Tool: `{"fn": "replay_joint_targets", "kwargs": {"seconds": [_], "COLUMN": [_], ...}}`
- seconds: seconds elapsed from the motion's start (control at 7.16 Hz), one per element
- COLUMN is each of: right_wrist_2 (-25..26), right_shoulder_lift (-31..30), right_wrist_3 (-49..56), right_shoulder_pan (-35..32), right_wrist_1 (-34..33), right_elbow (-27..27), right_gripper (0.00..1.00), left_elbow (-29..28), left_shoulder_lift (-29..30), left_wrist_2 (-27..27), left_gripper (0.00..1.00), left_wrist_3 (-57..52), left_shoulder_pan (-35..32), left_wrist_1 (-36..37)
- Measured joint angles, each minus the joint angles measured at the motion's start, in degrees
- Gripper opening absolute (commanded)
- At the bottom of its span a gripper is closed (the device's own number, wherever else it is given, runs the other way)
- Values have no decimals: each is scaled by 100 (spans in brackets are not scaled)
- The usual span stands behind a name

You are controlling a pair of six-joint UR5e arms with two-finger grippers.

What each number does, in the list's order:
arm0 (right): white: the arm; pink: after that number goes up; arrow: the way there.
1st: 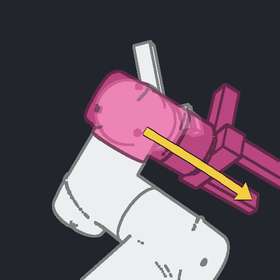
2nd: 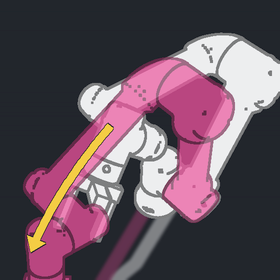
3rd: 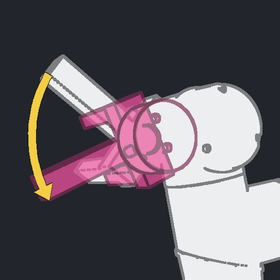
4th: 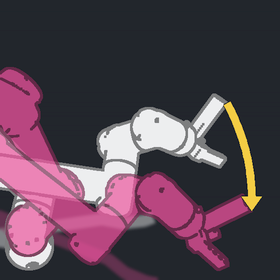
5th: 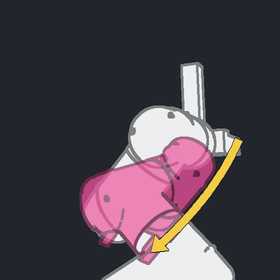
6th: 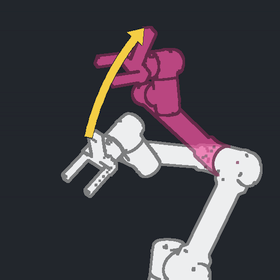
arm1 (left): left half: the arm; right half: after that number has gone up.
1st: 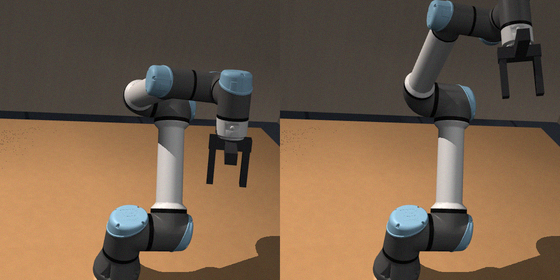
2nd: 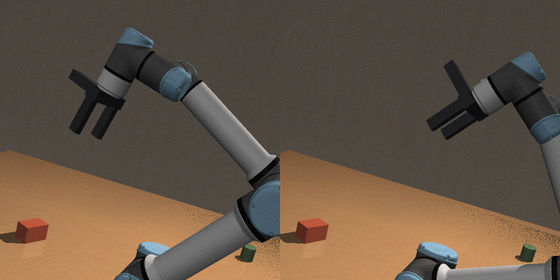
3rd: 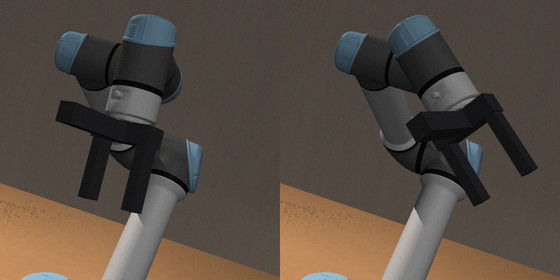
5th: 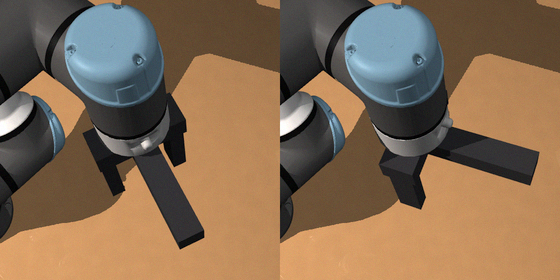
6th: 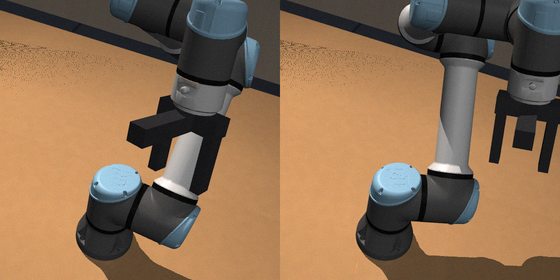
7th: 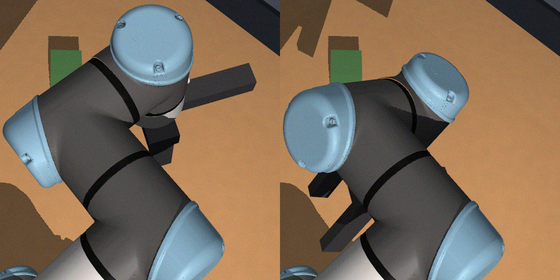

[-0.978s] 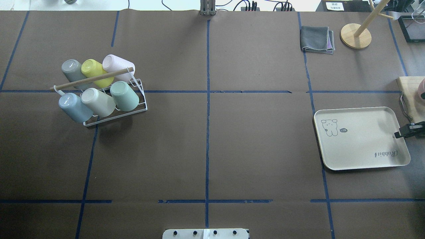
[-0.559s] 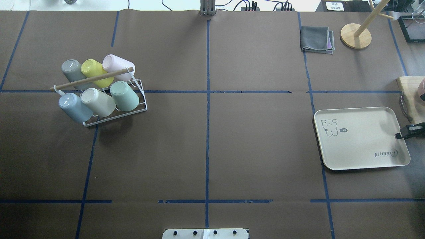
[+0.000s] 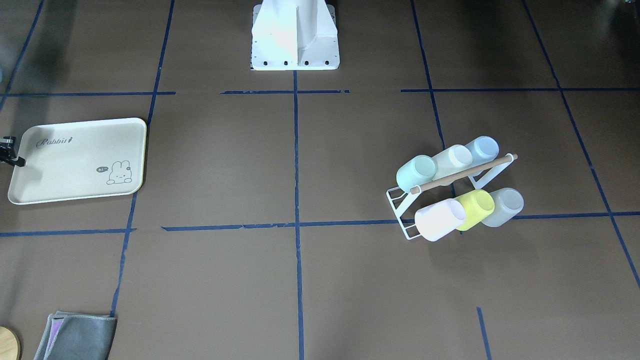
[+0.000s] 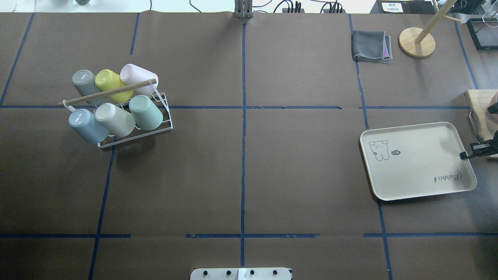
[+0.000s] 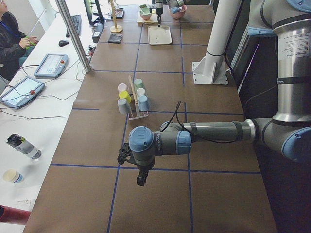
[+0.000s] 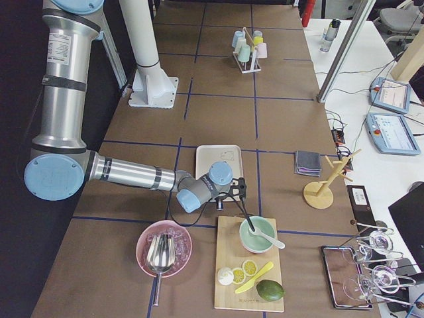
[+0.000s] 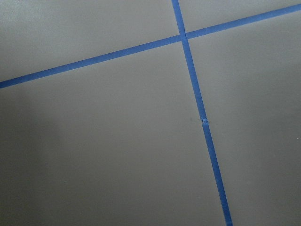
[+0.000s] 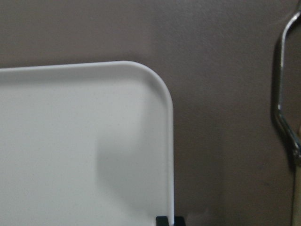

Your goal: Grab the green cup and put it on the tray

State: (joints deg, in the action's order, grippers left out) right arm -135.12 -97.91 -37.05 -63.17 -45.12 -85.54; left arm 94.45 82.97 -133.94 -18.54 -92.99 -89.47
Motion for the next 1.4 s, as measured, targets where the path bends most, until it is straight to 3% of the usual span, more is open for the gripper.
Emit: {"fn": "replay_joint_targets", "kwargs": {"seconds": [0.28, 0.56, 0.84, 1.26, 1.4], "right_wrist_2": [-56, 135, 686, 1602, 1873], "right_shoulder_lift": [300, 1127, 2041, 2899, 2958], "right_wrist_3": [-926, -2330, -3263, -3575, -3602], "right_shoulder_pan": [170, 826, 1782, 2747, 2986], "right_wrist_1": [-200, -249, -324, -907, -963], "right_elbow": [-548, -783, -805, -812, -810], "right_gripper": [0, 0, 0, 2, 27], "left_elbow": [-2, 1, -7, -48, -53], "left_shoulder_lift": [0, 0, 0, 0, 0], "left_wrist_2": [0, 0, 0, 0, 0], "left_gripper": [100, 100, 100, 100, 100], "left_wrist_3": [0, 2, 8, 9, 9], "left_shoulder_pan": [0, 0, 0, 0, 0], "left_wrist_1": [0, 0, 0, 0, 0]}}
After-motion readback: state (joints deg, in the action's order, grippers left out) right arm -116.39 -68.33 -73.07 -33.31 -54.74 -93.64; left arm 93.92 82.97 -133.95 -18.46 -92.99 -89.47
